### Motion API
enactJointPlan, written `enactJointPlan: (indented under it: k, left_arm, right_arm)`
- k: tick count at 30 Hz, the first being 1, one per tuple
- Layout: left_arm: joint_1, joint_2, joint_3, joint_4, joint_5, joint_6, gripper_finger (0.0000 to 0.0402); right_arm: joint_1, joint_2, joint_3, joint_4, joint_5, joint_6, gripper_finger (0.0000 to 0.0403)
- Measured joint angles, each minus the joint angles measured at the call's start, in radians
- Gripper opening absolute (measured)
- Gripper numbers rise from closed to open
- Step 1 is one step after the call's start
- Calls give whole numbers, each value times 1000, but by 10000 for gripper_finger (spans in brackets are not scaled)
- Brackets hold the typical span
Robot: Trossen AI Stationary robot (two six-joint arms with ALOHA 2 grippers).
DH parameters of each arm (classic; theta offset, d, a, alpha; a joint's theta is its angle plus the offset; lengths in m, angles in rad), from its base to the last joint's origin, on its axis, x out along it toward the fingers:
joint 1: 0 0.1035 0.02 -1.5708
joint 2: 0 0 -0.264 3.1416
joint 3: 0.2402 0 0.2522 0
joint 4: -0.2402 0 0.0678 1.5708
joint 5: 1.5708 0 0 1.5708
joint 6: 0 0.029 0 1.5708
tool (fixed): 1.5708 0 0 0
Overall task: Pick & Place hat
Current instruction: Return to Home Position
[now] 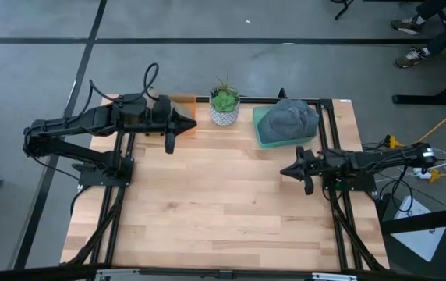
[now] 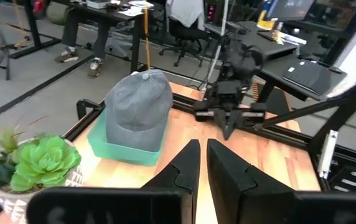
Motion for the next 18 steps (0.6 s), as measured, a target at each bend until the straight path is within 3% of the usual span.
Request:
enactJointPlan:
  k: [7,14,18]
  left_arm:
    - [-25,-1,0,-4,113,71,28]
    - [-92,-1,0,-4,123,254,24]
    - [-127,-5,-19,13,157,271,26]
  right_arm:
    - [-1,-54,1,-61,-32,-61,8]
    - [-1,-56,1,-62,-34,-76,8]
    - [-1,-56,1,-62,-34,-74,8]
